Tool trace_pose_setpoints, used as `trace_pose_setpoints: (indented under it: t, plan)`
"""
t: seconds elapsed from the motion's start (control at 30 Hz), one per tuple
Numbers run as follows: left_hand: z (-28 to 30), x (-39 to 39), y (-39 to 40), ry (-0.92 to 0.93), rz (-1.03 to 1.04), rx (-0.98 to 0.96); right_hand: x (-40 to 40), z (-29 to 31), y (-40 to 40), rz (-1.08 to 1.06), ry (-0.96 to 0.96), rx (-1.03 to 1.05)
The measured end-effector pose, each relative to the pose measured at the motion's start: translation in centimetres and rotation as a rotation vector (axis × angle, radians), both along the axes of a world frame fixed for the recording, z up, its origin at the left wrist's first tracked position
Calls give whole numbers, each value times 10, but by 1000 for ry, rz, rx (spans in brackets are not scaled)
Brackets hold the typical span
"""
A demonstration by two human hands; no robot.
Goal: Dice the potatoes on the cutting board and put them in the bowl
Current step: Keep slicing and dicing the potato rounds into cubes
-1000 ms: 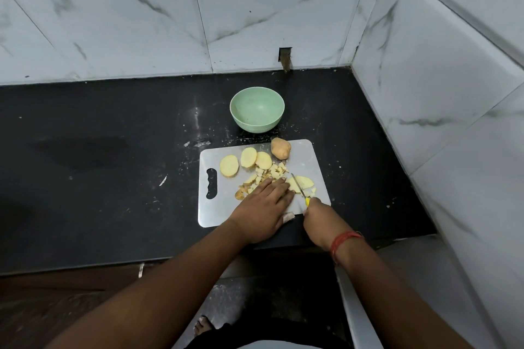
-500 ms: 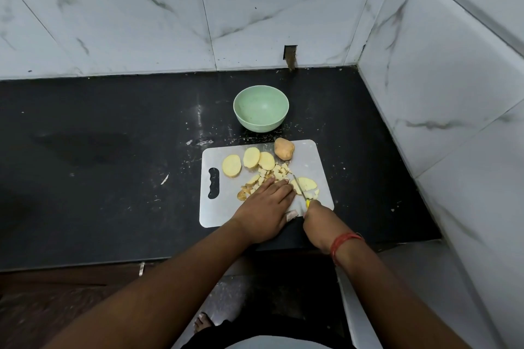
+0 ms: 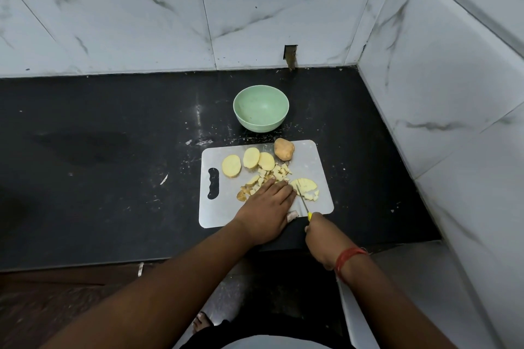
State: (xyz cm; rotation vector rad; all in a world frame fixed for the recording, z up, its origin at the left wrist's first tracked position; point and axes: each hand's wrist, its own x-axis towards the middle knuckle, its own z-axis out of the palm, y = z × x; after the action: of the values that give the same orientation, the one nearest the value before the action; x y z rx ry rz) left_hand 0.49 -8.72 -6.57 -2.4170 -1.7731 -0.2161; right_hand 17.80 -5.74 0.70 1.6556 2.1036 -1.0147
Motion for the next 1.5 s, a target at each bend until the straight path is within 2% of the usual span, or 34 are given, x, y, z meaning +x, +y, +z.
trace_pose_setpoints:
  t: [0.13, 0.3, 0.47, 0.67, 0.87, 1.07, 1.3, 1.5]
  plan:
    - [0, 0, 1, 2, -2, 2, 2, 2, -6, -104, -7, -36]
    - [2, 2, 0, 8, 6, -17, 8, 7, -8, 64, -56, 2]
    - [3, 3, -1, -2, 14, -34, 16, 9, -8, 83, -71, -3]
    - [6, -2, -1, -126, 26, -43, 25, 19, -7, -20, 98, 72]
    - [15, -2, -7, -131, 17, -35, 29, 12, 2, -140, 177, 112]
    - [21, 35, 10, 40, -234, -161, 43, 5, 21, -400, 298, 191]
    - [26, 37, 34, 250, -104, -303, 47, 3, 22, -380, 361, 214]
    - [28, 5, 33, 262, -52, -286, 49, -5, 23, -316, 387, 210]
